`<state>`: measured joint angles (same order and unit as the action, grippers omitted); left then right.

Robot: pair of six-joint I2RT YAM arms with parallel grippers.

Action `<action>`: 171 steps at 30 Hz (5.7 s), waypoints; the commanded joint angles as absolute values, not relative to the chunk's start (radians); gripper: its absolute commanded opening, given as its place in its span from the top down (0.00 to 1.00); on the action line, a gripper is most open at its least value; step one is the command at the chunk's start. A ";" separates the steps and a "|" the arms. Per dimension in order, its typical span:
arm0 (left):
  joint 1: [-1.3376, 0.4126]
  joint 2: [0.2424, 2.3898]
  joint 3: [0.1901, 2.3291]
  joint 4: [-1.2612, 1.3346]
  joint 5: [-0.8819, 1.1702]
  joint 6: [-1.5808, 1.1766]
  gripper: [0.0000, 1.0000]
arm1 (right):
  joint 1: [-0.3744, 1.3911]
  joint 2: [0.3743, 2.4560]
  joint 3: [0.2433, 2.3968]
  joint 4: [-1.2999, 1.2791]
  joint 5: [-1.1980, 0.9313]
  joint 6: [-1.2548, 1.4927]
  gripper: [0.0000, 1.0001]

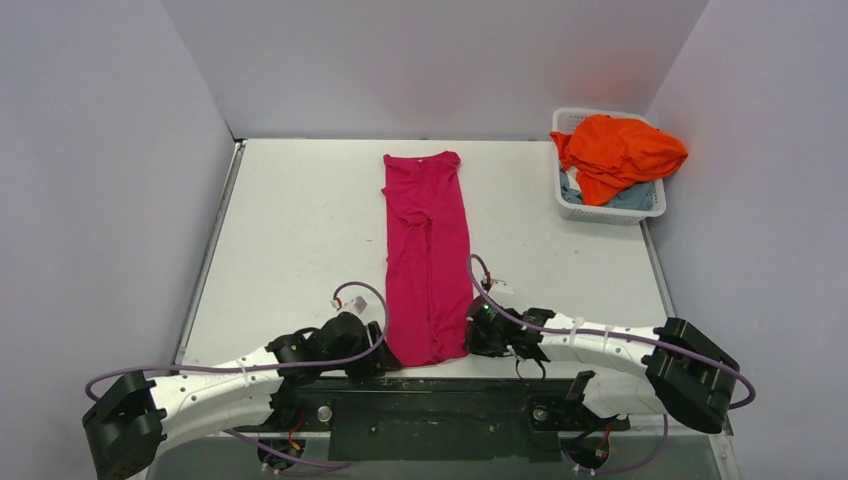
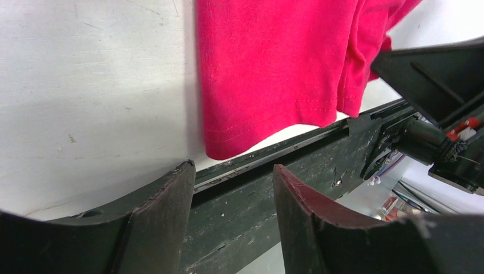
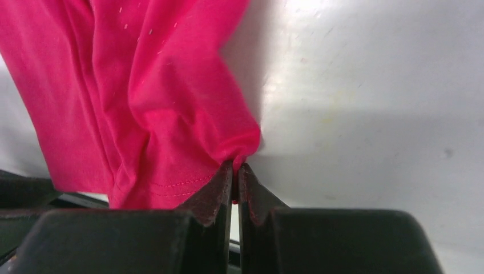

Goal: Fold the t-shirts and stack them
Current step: Grab the bottom of the folded rectangular tshirt with both arms, then fold the folded rectangular tshirt in 1/3 of the way, then grab one side of the 2/3 rectangular tshirt with both arms, then fold the long partially folded tshirt into a neat square

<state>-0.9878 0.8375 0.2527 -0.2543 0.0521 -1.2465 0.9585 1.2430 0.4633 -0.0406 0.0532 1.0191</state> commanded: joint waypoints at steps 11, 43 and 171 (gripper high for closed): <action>-1.007 0.838 0.284 -0.336 -0.113 -1.249 0.44 | 1.034 1.137 0.368 -0.154 0.119 1.237 1.00; -1.021 0.826 0.404 -0.291 -0.131 -1.212 1.00 | 1.082 0.999 0.564 -0.396 0.276 1.166 1.00; -0.787 0.833 0.884 -0.756 -0.104 -0.909 1.00 | 0.571 1.151 0.952 -0.702 -0.627 0.719 1.00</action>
